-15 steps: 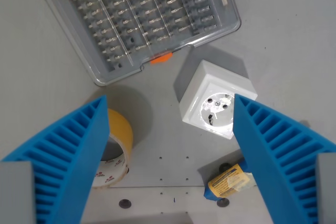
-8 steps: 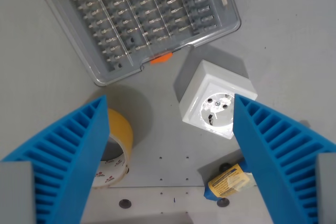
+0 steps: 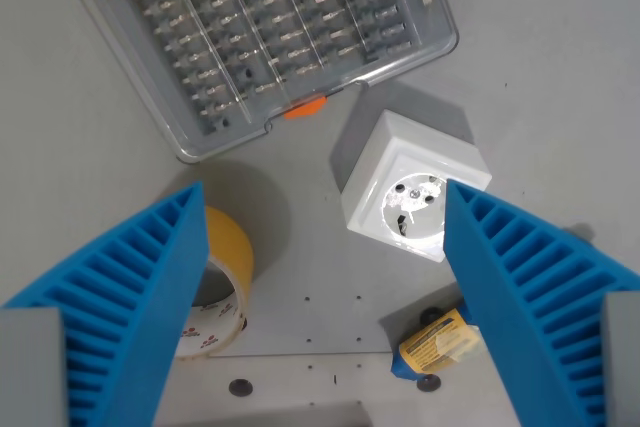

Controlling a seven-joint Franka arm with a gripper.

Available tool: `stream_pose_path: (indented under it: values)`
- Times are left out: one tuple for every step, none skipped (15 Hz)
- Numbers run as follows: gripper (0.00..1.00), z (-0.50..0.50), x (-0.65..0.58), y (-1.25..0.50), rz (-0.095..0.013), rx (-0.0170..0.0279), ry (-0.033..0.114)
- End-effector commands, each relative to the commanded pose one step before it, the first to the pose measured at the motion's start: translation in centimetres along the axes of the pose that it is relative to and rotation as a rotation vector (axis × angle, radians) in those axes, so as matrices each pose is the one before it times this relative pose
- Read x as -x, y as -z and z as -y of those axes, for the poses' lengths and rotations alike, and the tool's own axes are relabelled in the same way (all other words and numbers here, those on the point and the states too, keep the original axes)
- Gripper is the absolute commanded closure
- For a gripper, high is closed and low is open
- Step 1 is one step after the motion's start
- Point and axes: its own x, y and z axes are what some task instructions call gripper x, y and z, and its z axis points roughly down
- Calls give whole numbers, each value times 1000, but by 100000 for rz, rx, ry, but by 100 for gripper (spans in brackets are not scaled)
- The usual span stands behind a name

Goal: Move above the white socket

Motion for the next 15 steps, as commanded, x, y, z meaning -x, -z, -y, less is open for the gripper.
stream_pose_path:
  values:
    - [0,-421,521,-587,-3754,103,-8115]
    - [0,-107,120,-203,-556,26,-1245]
    - [0,-113,130,-224,-608,7,-1349]
    - [0,-118,140,-245,-646,16,-1335]
    - [0,-122,149,-262,-829,-32,-1170]
    - [0,-129,160,-275,-696,-16,-1180]
    - [0,-137,168,-282,-478,-39,-1455]
    - [0,-146,174,-284,-308,-38,-1411]
    - [0,-155,174,-284,-494,-56,-1121]
    - [0,-167,174,-288,-217,-26,-1373]
    - [0,-177,174,-291,46,-26,-1358]
    - [0,-186,171,-291,-190,-62,-1149]
    - [0,-196,171,-292,197,-41,-1420]
    - [0,-171,143,-235,57,-27,-1288]
    - [0,-175,142,-237,182,-36,-1129]
